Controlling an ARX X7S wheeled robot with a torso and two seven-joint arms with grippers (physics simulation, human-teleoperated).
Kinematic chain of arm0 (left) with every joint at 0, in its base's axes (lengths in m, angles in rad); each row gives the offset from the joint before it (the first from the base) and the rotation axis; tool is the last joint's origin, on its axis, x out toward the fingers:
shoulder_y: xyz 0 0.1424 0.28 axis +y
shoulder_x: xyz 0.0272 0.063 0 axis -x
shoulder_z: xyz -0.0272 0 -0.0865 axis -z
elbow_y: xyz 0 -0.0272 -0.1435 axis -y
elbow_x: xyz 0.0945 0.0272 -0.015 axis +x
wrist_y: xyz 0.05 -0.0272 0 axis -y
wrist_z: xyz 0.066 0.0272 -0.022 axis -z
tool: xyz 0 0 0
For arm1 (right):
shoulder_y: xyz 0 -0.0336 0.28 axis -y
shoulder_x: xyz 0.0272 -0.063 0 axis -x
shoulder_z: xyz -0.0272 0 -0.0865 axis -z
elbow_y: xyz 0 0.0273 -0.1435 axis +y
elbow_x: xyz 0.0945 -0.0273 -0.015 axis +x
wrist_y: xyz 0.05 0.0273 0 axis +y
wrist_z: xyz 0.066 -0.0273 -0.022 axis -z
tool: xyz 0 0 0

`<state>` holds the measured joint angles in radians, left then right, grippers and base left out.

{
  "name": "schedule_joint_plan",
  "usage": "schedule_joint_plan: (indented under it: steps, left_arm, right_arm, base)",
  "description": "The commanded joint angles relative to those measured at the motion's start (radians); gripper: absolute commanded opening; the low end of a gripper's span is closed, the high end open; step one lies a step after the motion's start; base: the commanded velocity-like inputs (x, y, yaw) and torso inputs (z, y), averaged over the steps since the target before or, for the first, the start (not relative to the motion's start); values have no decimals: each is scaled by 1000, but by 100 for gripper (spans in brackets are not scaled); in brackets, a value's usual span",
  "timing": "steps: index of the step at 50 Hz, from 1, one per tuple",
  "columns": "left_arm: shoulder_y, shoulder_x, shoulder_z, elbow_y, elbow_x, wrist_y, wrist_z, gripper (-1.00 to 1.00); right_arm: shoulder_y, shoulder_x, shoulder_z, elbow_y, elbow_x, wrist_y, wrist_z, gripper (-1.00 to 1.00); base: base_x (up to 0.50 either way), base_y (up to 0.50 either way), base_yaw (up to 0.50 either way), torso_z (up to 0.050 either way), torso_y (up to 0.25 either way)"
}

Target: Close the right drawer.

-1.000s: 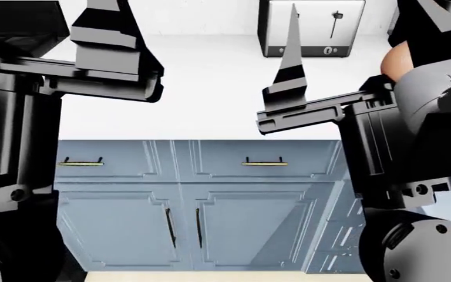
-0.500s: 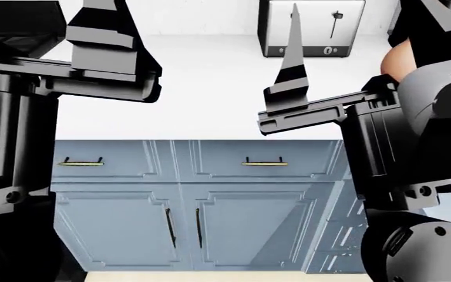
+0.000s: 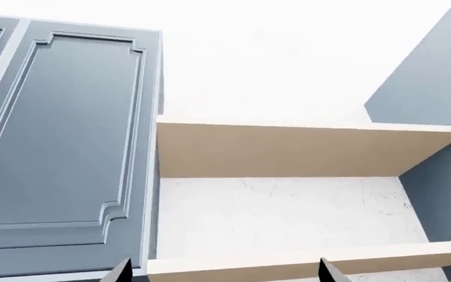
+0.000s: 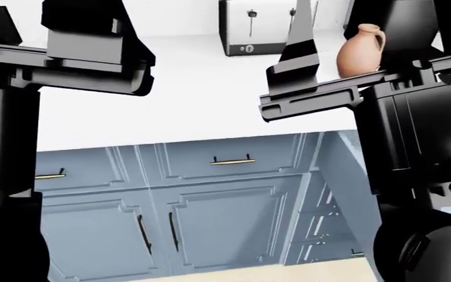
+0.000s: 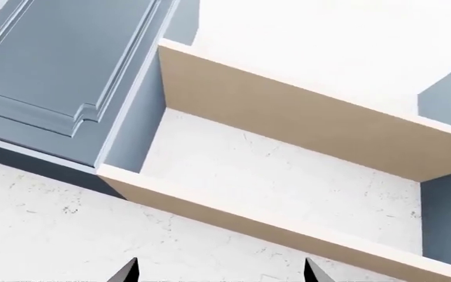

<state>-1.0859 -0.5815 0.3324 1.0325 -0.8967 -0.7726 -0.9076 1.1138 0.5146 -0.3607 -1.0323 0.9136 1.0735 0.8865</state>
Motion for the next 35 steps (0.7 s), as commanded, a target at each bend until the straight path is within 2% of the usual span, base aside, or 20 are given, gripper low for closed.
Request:
schedule_joint_plan:
  steps: [1, 35]
  left_arm:
    - [-21, -23, 26, -2, -18, 25, -28, 100]
    - [-41, -60, 75, -13, -29, 74, -60, 100]
  right_arm:
    - [37, 25, -19, 4, 55, -18, 50, 100]
    - [57, 61, -66, 18, 78, -69, 89, 100]
  base:
    - [0, 0, -500, 0, 0]
    - [0, 0, -500, 0, 0]
